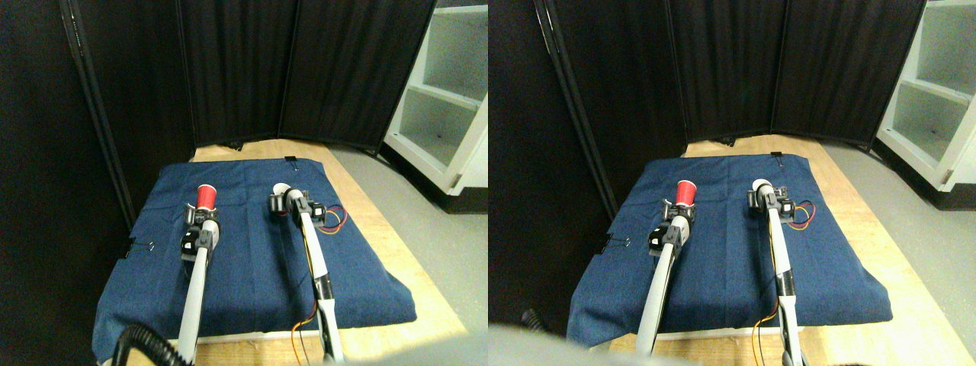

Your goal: Pour (bimanual)

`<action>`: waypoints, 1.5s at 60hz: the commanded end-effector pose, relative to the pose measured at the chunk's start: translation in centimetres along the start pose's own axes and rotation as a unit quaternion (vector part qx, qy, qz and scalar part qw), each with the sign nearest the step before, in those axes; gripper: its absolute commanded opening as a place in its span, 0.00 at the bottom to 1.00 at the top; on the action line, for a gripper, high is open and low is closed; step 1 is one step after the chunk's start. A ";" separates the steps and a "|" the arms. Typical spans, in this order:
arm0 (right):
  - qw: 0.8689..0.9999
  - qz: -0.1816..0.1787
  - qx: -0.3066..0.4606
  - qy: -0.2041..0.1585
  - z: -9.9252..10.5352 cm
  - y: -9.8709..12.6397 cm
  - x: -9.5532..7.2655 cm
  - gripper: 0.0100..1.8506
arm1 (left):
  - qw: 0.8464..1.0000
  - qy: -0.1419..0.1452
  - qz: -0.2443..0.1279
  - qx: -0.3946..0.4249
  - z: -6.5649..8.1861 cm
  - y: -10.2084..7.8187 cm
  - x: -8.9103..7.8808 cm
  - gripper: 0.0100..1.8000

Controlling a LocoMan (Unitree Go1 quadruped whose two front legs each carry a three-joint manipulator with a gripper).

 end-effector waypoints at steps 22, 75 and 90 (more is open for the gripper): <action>0.998 0.049 0.012 0.045 -0.9 0.7 -2.5 0.68 | 1.000 -0.004 -0.023 -0.006 0.8 0.9 -1.5 0.53; 0.989 0.129 0.000 0.071 -0.4 0.9 -7.3 0.68 | 0.994 -0.030 -0.105 -0.004 4.2 -1.4 -4.7 0.54; 0.989 0.129 0.006 0.072 -0.4 0.9 -7.3 0.67 | 0.991 -0.062 -0.110 -0.051 4.1 -1.2 -4.1 0.54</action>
